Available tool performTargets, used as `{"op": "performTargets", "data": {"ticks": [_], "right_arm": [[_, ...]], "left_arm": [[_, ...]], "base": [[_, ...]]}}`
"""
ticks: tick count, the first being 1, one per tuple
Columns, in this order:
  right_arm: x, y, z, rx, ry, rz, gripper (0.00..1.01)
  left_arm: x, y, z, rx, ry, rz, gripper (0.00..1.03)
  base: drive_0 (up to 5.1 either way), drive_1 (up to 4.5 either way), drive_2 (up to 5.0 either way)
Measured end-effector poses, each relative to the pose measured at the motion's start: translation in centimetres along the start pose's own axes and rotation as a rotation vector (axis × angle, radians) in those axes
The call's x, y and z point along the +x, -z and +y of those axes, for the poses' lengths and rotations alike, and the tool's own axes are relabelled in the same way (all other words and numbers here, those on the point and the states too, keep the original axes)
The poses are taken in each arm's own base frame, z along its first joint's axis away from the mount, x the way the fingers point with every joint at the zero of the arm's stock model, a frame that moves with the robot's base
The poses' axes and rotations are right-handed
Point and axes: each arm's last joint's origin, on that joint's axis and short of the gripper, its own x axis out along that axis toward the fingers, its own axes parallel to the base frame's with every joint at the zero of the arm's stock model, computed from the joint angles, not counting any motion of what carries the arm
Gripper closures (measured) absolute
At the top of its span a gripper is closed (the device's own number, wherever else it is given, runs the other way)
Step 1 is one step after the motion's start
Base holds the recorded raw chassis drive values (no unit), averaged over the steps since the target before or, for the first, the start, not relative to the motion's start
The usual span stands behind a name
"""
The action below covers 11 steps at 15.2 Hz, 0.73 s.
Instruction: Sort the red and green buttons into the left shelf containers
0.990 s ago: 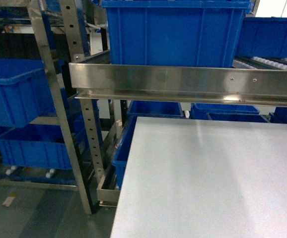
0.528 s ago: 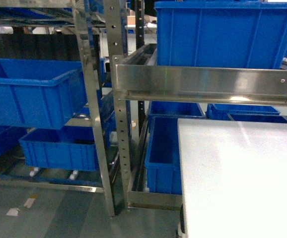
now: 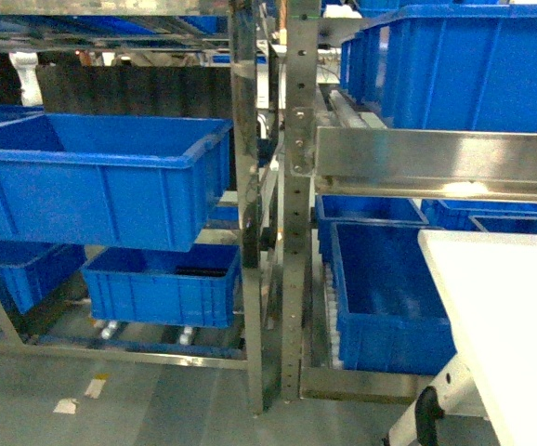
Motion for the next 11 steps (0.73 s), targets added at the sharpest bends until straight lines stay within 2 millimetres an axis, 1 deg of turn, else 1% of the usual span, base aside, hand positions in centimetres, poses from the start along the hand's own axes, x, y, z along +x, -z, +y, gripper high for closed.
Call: {"op": "performTargets", "data": {"ticks": [8,11], "right_arm": [[0.01,0.01,0.00,0.000,0.000,0.001,0.74],[0.02,0.03,-0.01,0.001,0.000,0.003,0.74]], "left_arm": [[-0.01,-0.01,0.00,0.000,0.000,-0.001,0.73],[-0.01,-0.01,0.00,0.000,-0.001,-0.001,0.73]], "base": [[-4.5,4.02,1.0],[-2.9,4.96,-2.0]]}}
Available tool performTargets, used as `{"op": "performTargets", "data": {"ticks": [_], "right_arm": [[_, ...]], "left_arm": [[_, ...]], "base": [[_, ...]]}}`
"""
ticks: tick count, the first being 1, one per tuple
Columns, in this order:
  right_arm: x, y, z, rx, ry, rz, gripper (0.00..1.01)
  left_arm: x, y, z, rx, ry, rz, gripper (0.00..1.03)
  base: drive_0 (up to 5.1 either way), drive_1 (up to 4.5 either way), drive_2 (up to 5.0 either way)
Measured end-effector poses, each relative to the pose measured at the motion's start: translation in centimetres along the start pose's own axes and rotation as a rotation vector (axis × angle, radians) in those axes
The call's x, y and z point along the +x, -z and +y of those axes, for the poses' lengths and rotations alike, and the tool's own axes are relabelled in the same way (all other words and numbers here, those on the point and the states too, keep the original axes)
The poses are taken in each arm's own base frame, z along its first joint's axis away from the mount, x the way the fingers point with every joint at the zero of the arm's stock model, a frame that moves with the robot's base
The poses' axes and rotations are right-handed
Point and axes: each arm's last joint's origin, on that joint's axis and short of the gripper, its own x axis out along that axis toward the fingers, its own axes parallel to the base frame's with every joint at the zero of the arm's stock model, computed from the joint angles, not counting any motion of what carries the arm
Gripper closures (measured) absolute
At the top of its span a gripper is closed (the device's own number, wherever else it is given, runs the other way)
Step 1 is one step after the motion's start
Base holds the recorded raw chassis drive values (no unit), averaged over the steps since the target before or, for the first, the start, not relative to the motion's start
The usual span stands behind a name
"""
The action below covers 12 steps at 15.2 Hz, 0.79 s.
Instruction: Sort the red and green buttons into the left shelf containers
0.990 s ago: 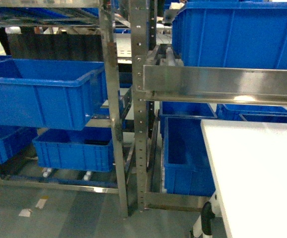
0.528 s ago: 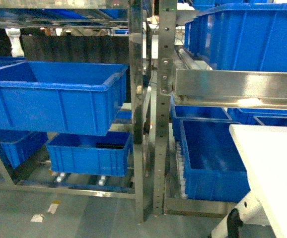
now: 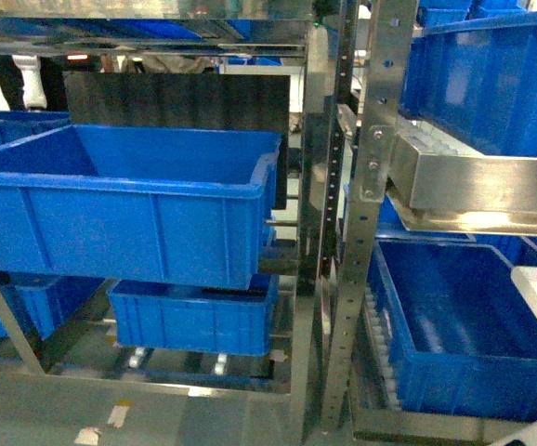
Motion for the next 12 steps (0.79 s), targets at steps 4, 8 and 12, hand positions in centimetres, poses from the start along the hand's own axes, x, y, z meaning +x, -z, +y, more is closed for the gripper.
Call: {"op": "performTargets", "data": {"ticks": [4,8,12], "right_arm": [[-0.01,-0.02,0.01,-0.001,0.000,-0.002,0.74],[-0.01,-0.01,0.00,0.000,0.001,0.000,0.74],[0.01,0.03,0.00,0.001,0.001,0.003,0.74]], "left_arm": [[0.01,0.01,0.00,0.000,0.002,0.000,0.73],[0.01,0.00,0.00,0.000,0.001,-0.001,0.73],[0.01,0.01,0.00,0.000,0.001,0.001,0.73]], "base": [[-3.1,4.97,-1.7],[-3.9,4.60,-0.9],[-4.0,4.56,-1.0]]}}
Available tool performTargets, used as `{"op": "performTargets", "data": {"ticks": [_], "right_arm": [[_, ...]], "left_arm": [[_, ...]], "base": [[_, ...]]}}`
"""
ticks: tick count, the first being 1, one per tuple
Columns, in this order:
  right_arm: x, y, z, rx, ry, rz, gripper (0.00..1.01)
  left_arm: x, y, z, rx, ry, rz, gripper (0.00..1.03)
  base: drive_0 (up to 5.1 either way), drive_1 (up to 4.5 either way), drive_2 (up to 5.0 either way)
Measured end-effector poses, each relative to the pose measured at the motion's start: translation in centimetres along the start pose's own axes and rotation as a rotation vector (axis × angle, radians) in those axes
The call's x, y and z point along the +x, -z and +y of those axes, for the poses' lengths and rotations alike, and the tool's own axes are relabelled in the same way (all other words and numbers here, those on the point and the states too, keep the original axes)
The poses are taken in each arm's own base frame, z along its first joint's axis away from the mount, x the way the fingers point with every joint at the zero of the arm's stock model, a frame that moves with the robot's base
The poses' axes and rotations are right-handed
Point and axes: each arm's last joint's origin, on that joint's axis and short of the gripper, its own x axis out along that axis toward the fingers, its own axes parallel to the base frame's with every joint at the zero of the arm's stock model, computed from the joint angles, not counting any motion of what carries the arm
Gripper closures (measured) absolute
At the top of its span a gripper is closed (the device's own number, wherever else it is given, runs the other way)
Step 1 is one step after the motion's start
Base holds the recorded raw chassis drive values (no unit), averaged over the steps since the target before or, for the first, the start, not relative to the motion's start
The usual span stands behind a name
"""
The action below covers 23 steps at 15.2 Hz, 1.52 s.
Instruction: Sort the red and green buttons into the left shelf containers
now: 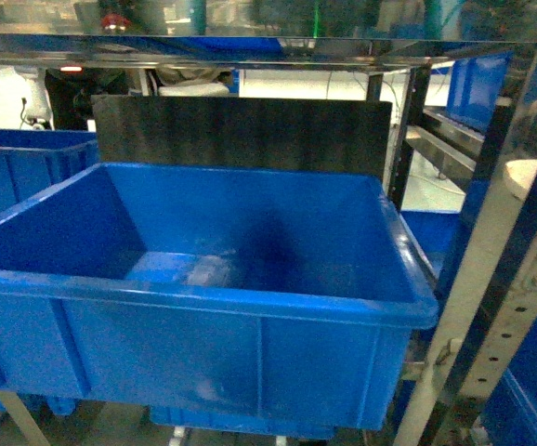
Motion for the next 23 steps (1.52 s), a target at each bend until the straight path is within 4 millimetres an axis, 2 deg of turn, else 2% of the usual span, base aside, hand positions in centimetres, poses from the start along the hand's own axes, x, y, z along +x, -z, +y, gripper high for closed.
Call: {"op": "performTargets", "data": {"ticks": [4,8,21,23], "right_arm": [[0.01,-0.04,0.14,-0.003,-0.009,-0.003,0.74],[0.01,-0.02,0.10,-0.002,-0.002,-0.002,0.74],[-0.08,-0.12,0.17,-0.005,-0.007,-0.008,0.74],[0.04,-0.02,0.15,-0.003,-0.010,-0.001,0.74]], "left_arm": [[-0.03,0.02,0.18,-0.001,-0.013,-0.001,0.73],[0.01,0.06,0.02,-0.001,-0.001,0.002,0.73],[-0.08,-0.01,-0.04,0.001,0.001,-0.004,0.74],[0.05,0.21,-0.01,-0.002,0.000,0.011,0.74]], "base": [[0.0,0.00,0.0],[-3.3,-1.22,4.7],[-2.7,5.00,-1.9],[0.0,0.00,0.0]]}}
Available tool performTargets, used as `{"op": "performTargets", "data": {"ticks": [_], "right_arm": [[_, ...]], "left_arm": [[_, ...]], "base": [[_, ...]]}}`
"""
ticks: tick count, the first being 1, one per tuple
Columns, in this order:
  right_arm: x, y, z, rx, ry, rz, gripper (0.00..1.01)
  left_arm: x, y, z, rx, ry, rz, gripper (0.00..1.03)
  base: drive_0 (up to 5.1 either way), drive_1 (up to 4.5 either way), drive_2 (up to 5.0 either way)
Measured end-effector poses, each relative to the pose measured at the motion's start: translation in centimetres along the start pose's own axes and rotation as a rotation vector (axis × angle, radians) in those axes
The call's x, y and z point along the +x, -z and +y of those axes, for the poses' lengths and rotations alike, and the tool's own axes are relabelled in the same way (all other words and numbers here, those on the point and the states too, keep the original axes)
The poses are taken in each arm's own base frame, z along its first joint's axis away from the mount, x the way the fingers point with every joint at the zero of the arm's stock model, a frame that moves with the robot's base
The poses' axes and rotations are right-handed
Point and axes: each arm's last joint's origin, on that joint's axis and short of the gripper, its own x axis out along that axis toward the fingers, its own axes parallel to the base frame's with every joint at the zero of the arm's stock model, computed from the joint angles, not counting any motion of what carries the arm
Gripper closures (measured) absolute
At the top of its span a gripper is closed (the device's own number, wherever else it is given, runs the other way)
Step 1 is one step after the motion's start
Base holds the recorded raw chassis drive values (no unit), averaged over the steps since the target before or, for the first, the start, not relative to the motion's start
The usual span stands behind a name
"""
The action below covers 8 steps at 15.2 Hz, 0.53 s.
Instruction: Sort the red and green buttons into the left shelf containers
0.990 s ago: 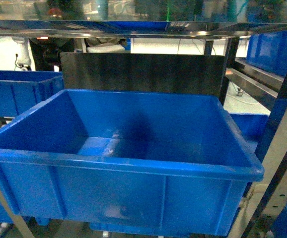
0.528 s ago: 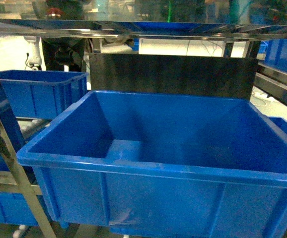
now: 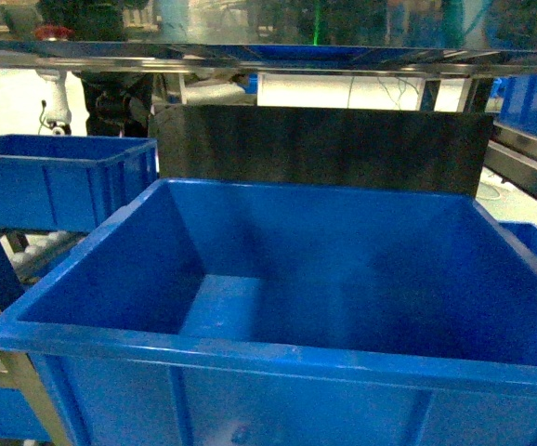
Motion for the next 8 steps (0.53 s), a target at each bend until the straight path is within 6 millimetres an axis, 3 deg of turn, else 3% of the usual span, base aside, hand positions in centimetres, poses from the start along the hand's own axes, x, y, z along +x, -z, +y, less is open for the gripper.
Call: {"op": "performTargets", "data": {"ticks": [8], "right_arm": [[0.20,-0.16,0.03,-0.014,-0.014,-0.024,0.74]], "left_arm": [[-0.03,-0.07,0.01,0.002,0.001,-0.007,0.74]], "base": [[0.0,0.00,0.0]]}}
